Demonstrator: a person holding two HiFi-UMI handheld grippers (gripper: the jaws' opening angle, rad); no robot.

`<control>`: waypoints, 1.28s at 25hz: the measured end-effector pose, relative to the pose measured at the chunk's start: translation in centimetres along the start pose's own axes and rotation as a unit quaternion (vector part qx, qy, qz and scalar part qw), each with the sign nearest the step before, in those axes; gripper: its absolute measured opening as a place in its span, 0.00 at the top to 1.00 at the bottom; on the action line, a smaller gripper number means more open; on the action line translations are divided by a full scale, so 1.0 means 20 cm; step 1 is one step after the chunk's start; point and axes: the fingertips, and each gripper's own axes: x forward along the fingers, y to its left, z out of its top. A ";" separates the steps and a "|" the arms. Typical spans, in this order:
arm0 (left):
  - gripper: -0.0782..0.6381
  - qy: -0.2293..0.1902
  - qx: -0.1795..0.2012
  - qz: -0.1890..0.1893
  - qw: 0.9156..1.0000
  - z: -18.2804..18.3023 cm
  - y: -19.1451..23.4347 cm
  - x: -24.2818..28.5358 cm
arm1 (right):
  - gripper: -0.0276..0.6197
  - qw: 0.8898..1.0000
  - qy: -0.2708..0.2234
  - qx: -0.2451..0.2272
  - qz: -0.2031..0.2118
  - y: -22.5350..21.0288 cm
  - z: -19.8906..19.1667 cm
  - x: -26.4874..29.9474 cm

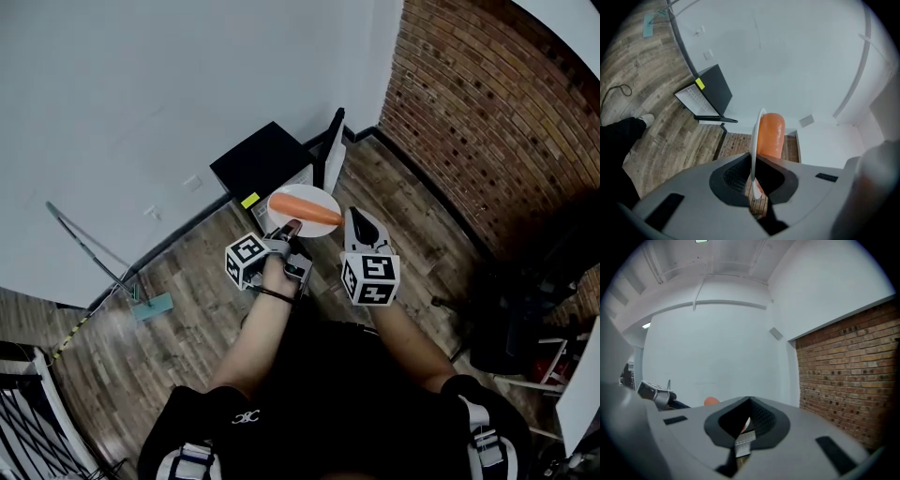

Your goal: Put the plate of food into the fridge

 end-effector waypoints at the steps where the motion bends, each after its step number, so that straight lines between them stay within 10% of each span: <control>1: 0.86 0.000 -0.002 -0.004 1.000 0.04 -0.03 0.04 | 0.94 1.000 0.000 0.001 0.000 -0.01 0.02 0.05; 19: 0.86 0.005 -0.052 0.004 0.999 0.37 0.03 0.40 | 0.94 0.999 0.048 -0.011 -0.009 -0.04 -0.07 0.54; 32: 0.86 0.056 -0.005 0.028 0.998 0.69 -0.02 0.78 | 0.94 0.996 0.067 0.002 -0.062 -0.12 -0.03 1.01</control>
